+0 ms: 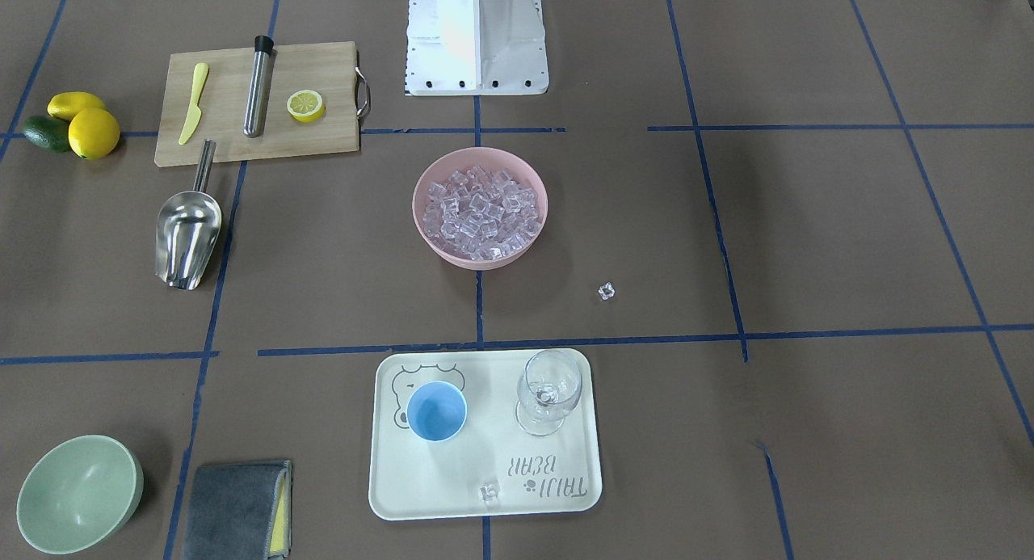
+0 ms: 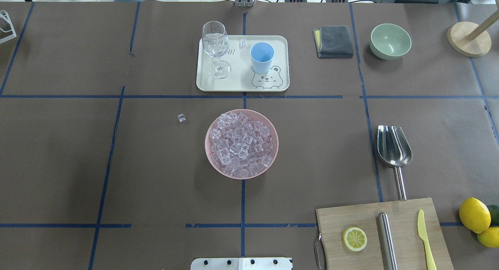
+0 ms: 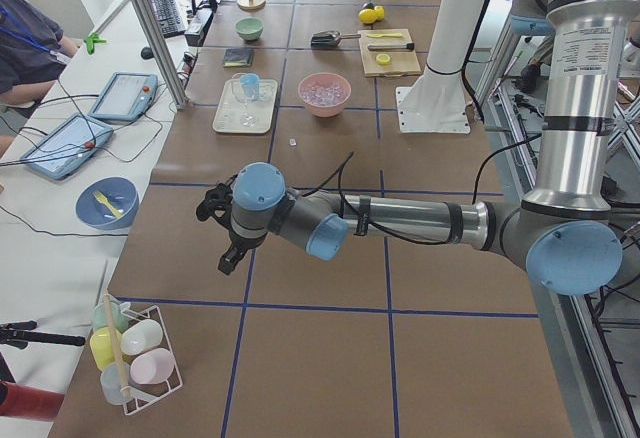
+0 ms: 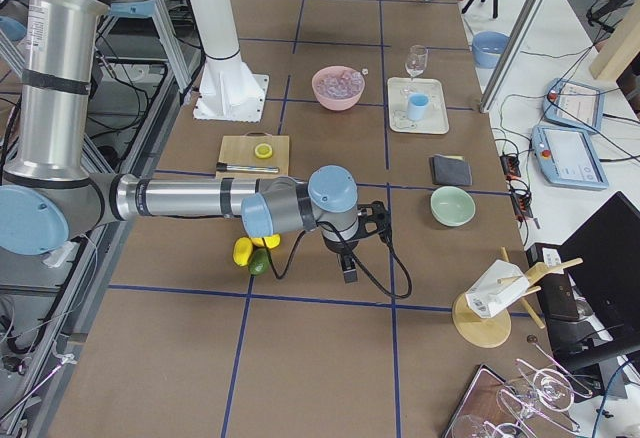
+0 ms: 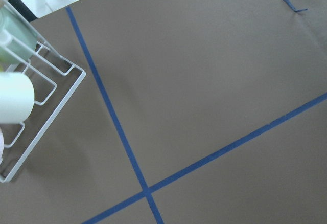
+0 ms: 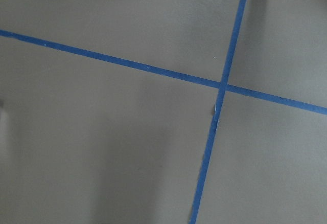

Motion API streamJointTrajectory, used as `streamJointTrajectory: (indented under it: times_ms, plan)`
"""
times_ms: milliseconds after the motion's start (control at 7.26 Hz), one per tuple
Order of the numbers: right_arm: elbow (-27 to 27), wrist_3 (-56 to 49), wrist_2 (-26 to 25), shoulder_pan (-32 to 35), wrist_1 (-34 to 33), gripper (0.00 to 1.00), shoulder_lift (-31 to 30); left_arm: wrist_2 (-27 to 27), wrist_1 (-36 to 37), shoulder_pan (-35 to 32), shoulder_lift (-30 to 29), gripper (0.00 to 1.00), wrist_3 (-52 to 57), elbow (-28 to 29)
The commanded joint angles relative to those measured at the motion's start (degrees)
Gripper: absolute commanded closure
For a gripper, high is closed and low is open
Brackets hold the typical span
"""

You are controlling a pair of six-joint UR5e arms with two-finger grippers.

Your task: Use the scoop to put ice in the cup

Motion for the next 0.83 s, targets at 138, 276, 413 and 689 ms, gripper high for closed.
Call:
streamJointTrajectory:
  times_ms: [138,276,413,689]
  plan:
    - [0.22,9.47,-1.60,-7.52,0.09,0.00,4.60,-0.09,-4.33,5.59,-5.78,0.00,0.25,3.77]
    - [0.21,9.83,-2.13,-8.15,0.26,0.00,4.87,-0.18,-6.53,6.38,-5.78,0.00,0.34,3.94]
    - [1.08,9.84,-2.05,-9.11,0.18,0.00,5.05,-0.18,-11.08,8.04,-5.78,0.00,-0.01,3.51]
    - [3.71,14.46,-3.18,-14.10,0.87,0.00,5.75,0.61,-19.60,21.94,-7.69,0.00,0.60,3.94]
